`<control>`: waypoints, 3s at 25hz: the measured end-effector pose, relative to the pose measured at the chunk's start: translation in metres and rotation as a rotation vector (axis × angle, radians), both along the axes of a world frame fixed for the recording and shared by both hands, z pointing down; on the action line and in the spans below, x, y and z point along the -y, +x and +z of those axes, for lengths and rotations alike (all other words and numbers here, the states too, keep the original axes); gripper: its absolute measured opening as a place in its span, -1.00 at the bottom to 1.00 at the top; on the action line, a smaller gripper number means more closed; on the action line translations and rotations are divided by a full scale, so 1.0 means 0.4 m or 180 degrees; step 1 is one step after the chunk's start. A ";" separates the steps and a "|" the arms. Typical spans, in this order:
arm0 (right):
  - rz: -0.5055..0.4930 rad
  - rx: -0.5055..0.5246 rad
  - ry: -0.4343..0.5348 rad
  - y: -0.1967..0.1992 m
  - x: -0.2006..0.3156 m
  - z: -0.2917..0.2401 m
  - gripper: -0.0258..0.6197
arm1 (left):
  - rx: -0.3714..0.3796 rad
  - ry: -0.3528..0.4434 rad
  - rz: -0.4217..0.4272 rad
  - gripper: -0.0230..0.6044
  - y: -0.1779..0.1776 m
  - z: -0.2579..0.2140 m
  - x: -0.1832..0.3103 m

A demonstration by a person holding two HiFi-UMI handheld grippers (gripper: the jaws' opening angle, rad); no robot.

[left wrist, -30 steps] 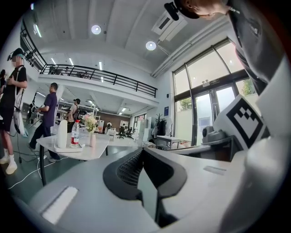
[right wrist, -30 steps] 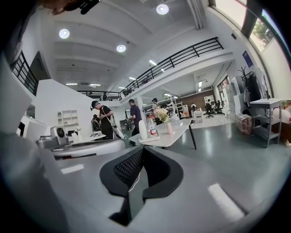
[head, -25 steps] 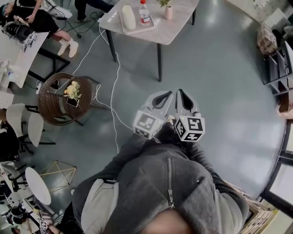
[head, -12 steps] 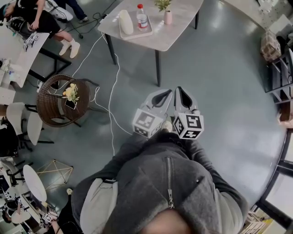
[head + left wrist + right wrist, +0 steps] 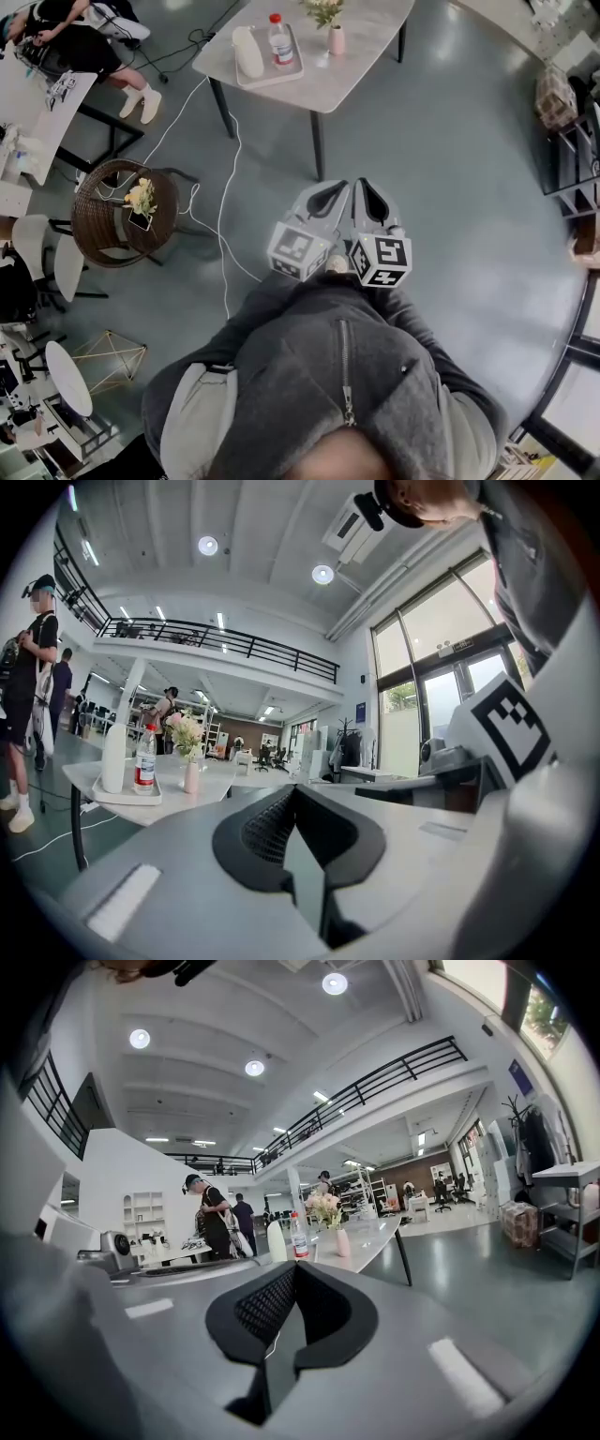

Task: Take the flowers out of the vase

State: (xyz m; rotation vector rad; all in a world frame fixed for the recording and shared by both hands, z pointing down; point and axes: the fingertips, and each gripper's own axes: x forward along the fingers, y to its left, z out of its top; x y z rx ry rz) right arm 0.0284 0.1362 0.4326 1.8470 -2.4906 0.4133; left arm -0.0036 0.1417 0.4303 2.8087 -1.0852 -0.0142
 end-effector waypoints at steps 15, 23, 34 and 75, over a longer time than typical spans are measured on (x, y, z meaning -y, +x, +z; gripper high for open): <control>0.0032 -0.0077 0.0086 0.097 0.078 0.005 -0.91 | -0.0128 0.0135 -0.0125 -0.90 0.062 -0.007 0.065; -0.0021 -0.0098 -0.0007 0.092 0.077 0.023 -0.91 | -0.0153 0.0042 -0.0178 -0.90 0.058 0.005 0.073; 0.0022 -0.0128 -0.0030 0.122 0.184 0.041 -0.91 | -0.0081 0.0029 -0.0118 -0.90 0.089 0.025 0.185; -0.0469 -0.0208 -0.0233 0.152 0.983 0.001 -0.91 | -0.0082 0.0038 -0.0598 -0.90 0.123 -0.049 1.025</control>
